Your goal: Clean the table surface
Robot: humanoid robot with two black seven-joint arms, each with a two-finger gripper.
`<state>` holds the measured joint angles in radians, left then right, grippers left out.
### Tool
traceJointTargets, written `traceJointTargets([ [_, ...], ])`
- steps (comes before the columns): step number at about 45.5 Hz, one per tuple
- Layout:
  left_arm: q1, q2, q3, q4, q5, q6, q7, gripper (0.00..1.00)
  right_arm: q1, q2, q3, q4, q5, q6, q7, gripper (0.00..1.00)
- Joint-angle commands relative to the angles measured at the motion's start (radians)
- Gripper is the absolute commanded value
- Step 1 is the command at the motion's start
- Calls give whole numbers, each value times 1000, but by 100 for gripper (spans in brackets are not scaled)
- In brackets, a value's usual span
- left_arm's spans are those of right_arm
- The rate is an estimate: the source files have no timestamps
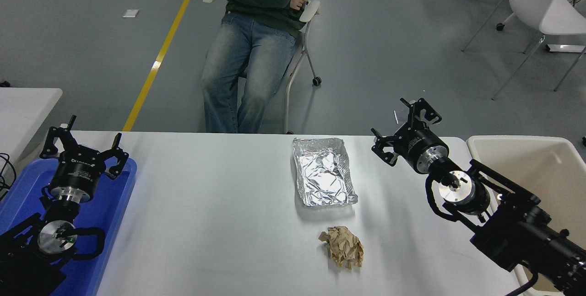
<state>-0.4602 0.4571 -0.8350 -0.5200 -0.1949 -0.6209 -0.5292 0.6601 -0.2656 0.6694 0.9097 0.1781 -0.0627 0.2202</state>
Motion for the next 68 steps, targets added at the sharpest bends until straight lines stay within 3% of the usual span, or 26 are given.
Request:
traceJointTargets([
  [1,0,0,1,0,0,0,0,100,-10,8,5,-18,0,1,1,99],
  [68,0,0,-1,0,0,1,0,100,-19,-1,50,-60,-17,38,1,100],
])
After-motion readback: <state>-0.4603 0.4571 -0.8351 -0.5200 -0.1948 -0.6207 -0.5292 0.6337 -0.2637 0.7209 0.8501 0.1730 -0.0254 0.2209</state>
